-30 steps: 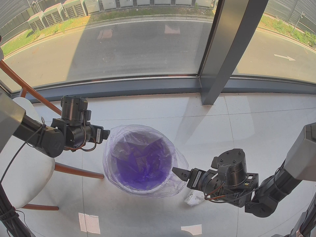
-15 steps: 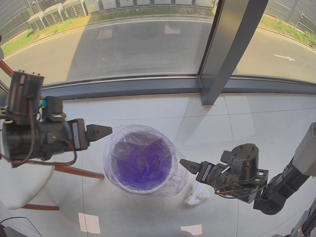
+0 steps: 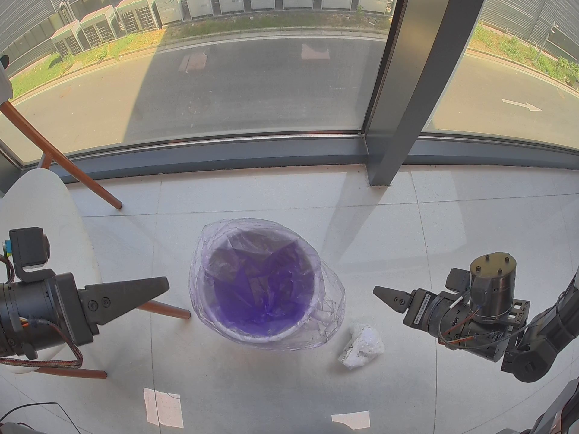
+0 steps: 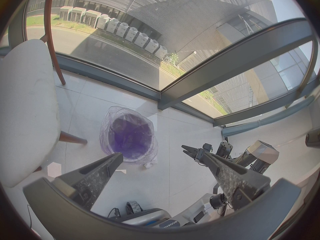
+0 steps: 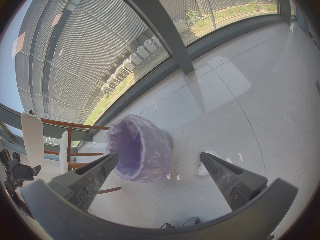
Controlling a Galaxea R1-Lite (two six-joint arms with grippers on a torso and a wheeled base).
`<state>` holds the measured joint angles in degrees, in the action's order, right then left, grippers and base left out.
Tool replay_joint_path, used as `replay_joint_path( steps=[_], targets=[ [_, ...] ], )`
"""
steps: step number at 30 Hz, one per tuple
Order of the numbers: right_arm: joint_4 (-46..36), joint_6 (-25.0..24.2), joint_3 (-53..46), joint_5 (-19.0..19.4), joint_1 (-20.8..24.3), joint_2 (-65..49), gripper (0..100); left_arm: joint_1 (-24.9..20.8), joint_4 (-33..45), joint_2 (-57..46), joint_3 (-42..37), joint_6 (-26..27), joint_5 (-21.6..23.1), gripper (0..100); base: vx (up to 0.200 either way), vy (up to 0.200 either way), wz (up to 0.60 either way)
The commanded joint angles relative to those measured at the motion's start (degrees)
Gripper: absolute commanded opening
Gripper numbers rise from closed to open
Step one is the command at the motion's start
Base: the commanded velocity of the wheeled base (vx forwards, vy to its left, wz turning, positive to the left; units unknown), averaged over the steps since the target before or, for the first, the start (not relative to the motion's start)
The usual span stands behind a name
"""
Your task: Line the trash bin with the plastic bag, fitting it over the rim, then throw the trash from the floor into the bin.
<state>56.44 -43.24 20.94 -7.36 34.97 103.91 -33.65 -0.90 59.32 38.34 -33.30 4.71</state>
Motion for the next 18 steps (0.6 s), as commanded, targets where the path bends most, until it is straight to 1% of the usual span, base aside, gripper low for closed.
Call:
replay_joint_path(
  steps=[1, 9, 13, 16, 17, 18],
  targets=[
    [-0.02, 0.17, 0.33, -0.02, -1.22, -0.64, 100, 0.07, -0.15, -1.49, -0.46, 1.22, 0.04, 100, -0.2, 0.0, 0.0],
    [-0.02, 0.44, 2.96, 0.07, -3.77, 0.24, 100, 0.25, -0.5, -1.49, 0.86, 2.1, -0.05, 100, -0.2, 0.0, 0.0],
    [0.42, 3.78, 4.46, 0.33, -7.47, 2.08, 100, 0.6, -0.77, -1.58, 1.91, 2.37, -0.31, 100, -0.2, 0.0, 0.0],
    [0.51, 7.56, 5.78, 1.03, -9.93, 3.49, 100, 3.85, -3.4, -1.49, 2.09, 5.88, -0.49, 100, -0.2, 0.0, 0.0],
    [0.51, 8.7, 6.21, 1.65, -10.63, 3.84, 100, 4.91, -4.37, -1.4, 2.0, 7.38, -0.22, 100, 0.0, 0.0, 0.0],
    [0.51, 8.96, 6.3, 1.74, -10.72, 4.02, 100, 5.08, -4.46, -1.4, 2.0, 7.64, -0.22, 100, 0.0, 0.0, 0.0]
  ],
)
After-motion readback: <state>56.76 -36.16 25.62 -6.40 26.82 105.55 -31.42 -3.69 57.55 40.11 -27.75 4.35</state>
